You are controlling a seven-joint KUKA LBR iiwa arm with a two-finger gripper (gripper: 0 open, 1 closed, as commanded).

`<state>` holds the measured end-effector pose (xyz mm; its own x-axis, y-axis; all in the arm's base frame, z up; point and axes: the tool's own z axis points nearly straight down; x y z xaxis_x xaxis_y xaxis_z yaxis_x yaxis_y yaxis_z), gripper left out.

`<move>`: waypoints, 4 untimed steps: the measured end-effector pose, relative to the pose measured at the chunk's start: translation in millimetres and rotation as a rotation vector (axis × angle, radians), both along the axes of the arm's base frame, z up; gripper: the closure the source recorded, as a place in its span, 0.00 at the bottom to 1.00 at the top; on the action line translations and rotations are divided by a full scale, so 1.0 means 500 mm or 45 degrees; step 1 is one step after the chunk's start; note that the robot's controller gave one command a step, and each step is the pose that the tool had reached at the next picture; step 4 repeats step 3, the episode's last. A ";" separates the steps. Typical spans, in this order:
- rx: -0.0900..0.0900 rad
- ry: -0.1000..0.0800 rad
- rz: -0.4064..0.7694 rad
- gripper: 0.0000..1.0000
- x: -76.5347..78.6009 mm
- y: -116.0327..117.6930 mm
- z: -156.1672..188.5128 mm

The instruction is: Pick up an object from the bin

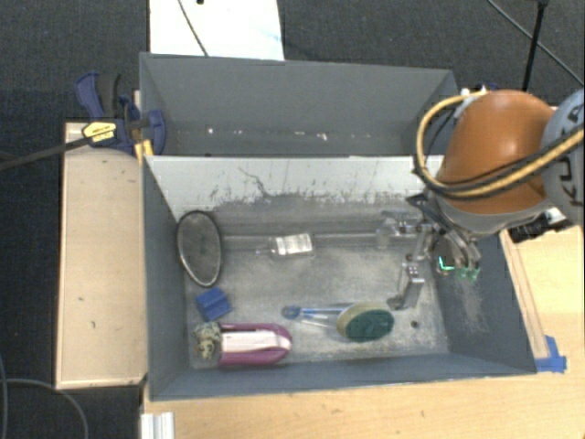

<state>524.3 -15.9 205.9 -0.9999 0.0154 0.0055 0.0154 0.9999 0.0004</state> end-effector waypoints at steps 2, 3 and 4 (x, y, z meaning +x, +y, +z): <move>-0.001 -0.011 -0.061 1.00 -0.085 -0.038 -0.272; 0.001 -0.021 -0.095 1.00 -0.071 0.017 0.066; 0.001 -0.021 -0.095 1.00 -0.071 0.017 0.066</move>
Offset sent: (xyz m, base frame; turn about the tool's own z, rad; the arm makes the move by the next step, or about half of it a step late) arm -0.0429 -0.0190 -0.1359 0.0324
